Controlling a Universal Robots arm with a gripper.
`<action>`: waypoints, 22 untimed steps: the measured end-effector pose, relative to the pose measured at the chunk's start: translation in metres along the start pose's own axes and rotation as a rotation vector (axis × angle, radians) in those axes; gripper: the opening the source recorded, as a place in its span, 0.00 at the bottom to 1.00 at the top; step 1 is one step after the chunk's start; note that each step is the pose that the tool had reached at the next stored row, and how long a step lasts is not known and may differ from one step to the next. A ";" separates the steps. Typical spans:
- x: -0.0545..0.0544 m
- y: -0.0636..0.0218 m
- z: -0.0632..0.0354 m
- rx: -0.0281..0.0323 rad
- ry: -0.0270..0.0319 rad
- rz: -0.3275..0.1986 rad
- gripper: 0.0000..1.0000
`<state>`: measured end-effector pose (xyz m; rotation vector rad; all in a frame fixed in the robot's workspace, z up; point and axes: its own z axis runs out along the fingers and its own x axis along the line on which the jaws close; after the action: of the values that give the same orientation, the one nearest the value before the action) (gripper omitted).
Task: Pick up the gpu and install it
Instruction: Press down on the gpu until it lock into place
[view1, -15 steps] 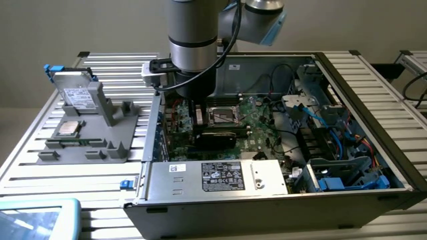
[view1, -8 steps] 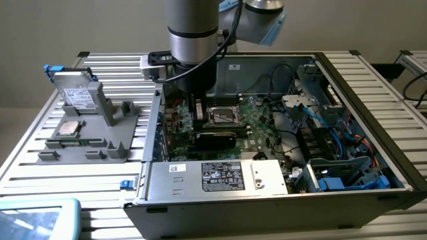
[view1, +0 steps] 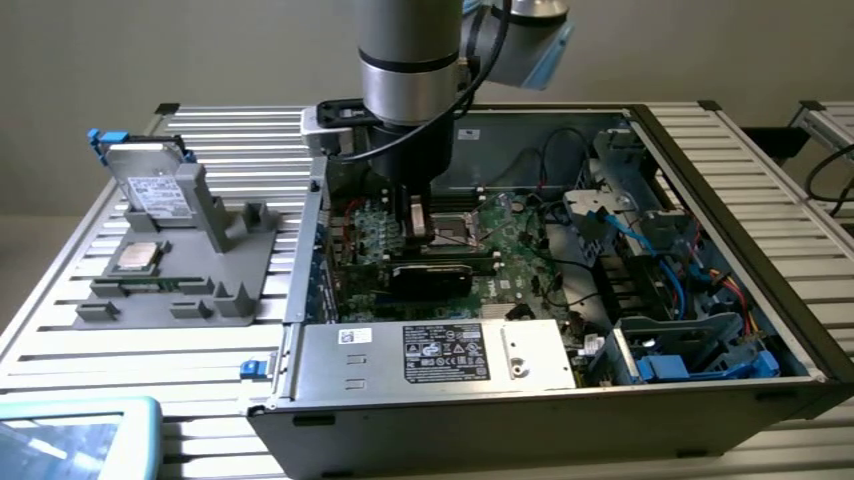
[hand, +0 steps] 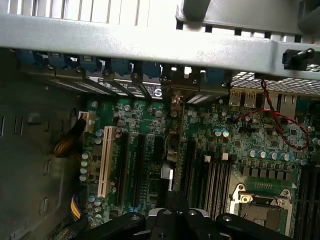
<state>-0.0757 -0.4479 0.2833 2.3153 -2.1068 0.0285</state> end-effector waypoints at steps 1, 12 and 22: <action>0.000 -0.0034 0.0000 -0.0007 0.0000 0.000 0.11; 0.001 -0.0091 0.0099 -0.0041 -0.0002 0.000 0.11; 0.002 -0.0108 0.0144 -0.0112 -0.0011 0.003 0.11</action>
<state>-0.0647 -0.4488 0.2690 2.3064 -2.1055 0.0154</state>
